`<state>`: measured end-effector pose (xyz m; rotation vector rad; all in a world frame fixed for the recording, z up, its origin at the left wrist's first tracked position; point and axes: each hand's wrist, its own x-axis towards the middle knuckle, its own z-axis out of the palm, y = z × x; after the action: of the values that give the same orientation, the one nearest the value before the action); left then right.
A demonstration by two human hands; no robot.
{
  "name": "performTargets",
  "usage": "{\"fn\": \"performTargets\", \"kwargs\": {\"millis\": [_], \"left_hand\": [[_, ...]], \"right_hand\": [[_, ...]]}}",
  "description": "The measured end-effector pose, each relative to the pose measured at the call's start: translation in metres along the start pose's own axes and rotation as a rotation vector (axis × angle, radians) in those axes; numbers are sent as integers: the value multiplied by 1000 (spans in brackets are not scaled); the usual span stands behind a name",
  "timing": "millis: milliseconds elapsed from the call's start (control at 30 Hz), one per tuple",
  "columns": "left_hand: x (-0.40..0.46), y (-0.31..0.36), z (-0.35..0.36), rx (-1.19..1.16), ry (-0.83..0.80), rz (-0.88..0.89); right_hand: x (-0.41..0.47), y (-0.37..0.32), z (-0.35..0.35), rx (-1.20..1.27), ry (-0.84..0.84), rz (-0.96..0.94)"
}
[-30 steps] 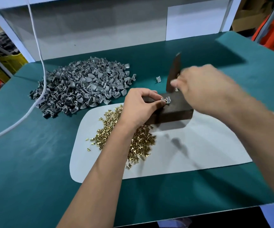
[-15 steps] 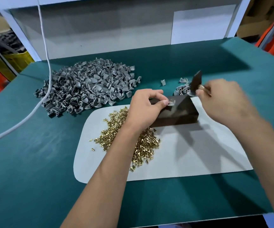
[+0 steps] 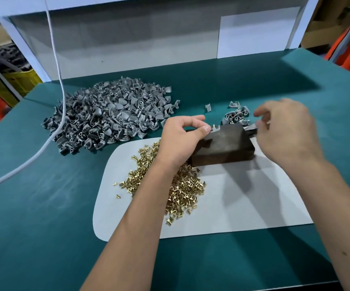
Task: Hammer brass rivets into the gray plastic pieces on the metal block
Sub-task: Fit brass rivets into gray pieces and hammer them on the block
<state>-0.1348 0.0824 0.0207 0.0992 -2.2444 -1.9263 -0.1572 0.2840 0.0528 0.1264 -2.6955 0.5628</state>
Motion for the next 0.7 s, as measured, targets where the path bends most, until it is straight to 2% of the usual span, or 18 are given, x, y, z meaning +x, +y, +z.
{"fn": "performTargets", "kwargs": {"millis": [33, 100, 200, 267, 400, 533, 700], "left_hand": [[0, 0, 0, -3, 2, 2], [-1, 1, 0, -1, 0, 8], [-1, 3, 0, 9, -17, 11], [-1, 3, 0, 9, -21, 4], [-2, 6, 1, 15, 0, 16], [-1, 6, 0, 1, 52, 21], [5, -1, 0, 170, 182, 56]], "right_hand": [[0, -5, -2, 62, -2, -110], [-1, -16, -4, 125, -118, -329], [-2, -26, -2, 58, -273, -494], [1, -28, 0, 8, -255, -541], [8, -29, 3, 61, -188, -644], [25, -28, 11, 86, -194, -614], [58, -21, 21, 72, -201, -345]]}}
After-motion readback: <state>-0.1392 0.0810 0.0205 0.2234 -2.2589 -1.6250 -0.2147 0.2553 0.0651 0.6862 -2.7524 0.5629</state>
